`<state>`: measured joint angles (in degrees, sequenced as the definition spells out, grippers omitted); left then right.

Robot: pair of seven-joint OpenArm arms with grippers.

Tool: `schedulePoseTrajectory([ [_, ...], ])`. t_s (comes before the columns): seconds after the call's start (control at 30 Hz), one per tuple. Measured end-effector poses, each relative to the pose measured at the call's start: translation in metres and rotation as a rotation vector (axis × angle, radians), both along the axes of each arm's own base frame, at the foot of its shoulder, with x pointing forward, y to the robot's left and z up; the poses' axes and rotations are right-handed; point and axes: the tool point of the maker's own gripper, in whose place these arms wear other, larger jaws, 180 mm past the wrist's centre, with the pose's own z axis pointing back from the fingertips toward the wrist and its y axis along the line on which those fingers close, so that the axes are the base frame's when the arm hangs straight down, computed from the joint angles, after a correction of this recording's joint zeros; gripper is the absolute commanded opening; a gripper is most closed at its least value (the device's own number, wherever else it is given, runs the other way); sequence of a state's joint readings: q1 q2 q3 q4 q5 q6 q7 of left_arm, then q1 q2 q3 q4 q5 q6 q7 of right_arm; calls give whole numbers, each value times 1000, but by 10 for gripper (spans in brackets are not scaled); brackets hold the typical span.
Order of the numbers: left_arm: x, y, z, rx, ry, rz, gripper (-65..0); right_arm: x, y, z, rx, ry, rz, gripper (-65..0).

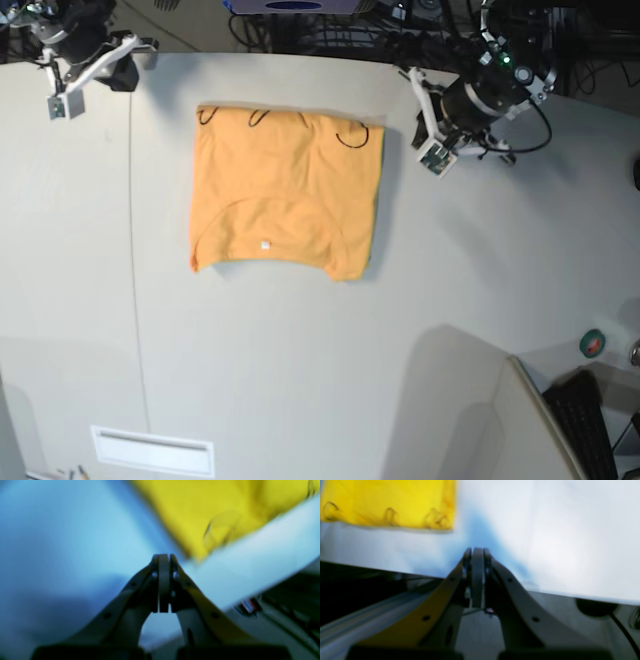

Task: Layout the t-shirt on the table in an organized manner, then fold the t-shirt properly

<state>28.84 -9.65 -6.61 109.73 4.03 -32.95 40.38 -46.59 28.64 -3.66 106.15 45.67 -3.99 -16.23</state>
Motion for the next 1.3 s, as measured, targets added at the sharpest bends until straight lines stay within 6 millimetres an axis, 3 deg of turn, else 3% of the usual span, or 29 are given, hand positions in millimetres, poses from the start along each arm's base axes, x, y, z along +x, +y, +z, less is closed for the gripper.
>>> schedulePoseTrajectory([
  [0.1, -36, 22, -5, 39, 67, 13, -650, -43, -9, -4, -21, 94, -14, -650],
  [0.2, -81, 39, -15, 94, 174, -7, -650, -98, 2, -3, 7, 225, 7, -650],
  [0.37, -131, 34, -29, 68, 298, -13, -650, -134, 19, -3, 46, 321, 52, -650],
  [0.43, -149, 32, -39, 62, 355, -13, -650, -164, 20, -17, 56, 458, 112, -650],
  [0.5, -164, 36, -52, 60, 410, 0, -650, -198, 8, -42, 19, 640, 169, -650],
  [0.6, -203, 52, -83, 79, 551, 47, -650, -238, -12, -74, -16, 806, 236, -650],
  [0.67, -222, 57, -104, 73, 636, 91, -650, -260, -13, -90, 26, 875, 335, -650],
  [0.73, -236, 54, -128, 30, 676, 144, -650, -282, -8, -100, 110, 944, 454, -650],
  [0.77, -232, 49, -138, -23, 652, 173, -650, -289, -10, -106, 124, 980, 506, -650],
  [0.87, -244, 35, -161, -158, 620, 269, -650, -292, -33, -121, 116, 1059, 640, -650],
  [1.0, -273, 41, -186, -203, 668, 376, -650, -259, -43, -156, 57, 928, 587, -650],
  [1.1, -296, 26, -204, -249, 750, 382, -650, -265, -19, -174, 62, 852, 557, -650],
  [1.2, -308, 5, -204, -302, 764, 319, -650, -272, 10, -183, 89, 786, 499, -650],
  [1.3, -308, -11, -200, -353, 722, 276, -650, -253, 23, -191, 94, 670, 436, -650],
])
